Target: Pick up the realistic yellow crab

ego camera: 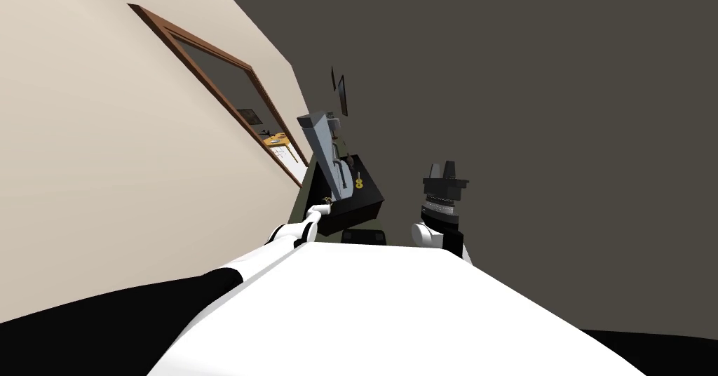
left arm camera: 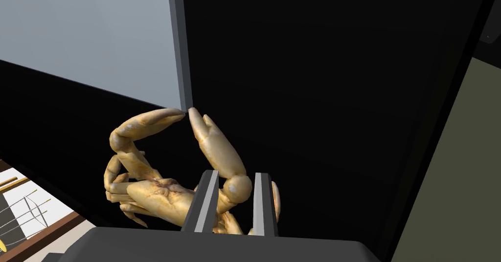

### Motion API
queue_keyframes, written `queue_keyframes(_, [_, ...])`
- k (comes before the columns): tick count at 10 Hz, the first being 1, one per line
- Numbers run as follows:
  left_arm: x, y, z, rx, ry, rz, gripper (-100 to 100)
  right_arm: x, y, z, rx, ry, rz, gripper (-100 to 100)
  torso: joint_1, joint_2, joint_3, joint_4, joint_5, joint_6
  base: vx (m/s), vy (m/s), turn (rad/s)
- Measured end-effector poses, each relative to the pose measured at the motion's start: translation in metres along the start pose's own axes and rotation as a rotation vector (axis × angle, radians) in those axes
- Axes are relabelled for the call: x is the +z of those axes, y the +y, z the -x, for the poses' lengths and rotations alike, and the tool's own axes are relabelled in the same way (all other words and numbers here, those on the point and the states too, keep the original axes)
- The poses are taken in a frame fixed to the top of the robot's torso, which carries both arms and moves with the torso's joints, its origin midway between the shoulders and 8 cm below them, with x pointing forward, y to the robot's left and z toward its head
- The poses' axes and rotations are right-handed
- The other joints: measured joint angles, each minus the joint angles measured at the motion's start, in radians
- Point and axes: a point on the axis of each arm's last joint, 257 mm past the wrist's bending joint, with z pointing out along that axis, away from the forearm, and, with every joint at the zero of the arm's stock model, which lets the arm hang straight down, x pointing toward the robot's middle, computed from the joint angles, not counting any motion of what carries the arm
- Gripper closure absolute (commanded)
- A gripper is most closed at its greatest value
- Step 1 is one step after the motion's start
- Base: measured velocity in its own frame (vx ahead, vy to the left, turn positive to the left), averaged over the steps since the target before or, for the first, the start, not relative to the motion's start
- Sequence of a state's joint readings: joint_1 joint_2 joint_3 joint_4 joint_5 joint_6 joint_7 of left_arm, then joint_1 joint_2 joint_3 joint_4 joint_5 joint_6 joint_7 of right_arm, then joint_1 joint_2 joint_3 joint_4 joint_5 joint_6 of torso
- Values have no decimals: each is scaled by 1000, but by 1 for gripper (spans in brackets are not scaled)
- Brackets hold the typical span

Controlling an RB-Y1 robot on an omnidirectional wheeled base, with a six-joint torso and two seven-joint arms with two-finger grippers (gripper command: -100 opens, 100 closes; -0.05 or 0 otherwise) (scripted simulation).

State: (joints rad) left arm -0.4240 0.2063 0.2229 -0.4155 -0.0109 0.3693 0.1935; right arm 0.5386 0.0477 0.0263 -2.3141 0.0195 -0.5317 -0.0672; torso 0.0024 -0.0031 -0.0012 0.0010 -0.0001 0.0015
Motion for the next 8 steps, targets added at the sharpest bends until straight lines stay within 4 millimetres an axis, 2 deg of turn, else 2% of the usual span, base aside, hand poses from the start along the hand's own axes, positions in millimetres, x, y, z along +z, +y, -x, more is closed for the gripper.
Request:
queue_keyframes(2, [0, -1, 0, 0, 0, -2, 100, 0, 0, 0, 0, 0, 0, 0, 1, -2, -1, -1, 1, 0, 0, 0, 0])
queue_keyframes(3, [0, -1, 0, 0, 0, -1, 0, 0, 0, 0, 0, 0, 0, 0, 1, -2, -1, -1, 1, 0, 0, 0, 0])
queue_keyframes(4, [0, -1, 0, 0, 0, -1, 100, 0, 0, 0, 0, 0, 0, 0, 1, -2, -1, -1, 1, 0, -64, 3, -35])
queue_keyframes(7, [-5, -26, -3, -3, -1, -9, 100, 0, 0, 0, 0, 0, 0, 0, 0, 6, 3, 1, 0, 0, -96, -10, -18])
queue_keyframes(8, [-5, -26, -3, -3, -1, -7, 0, 0, 0, 0, 0, 0, 0, 0, 0, 3, 2, 0, 0, 0, -10, -1, 2])
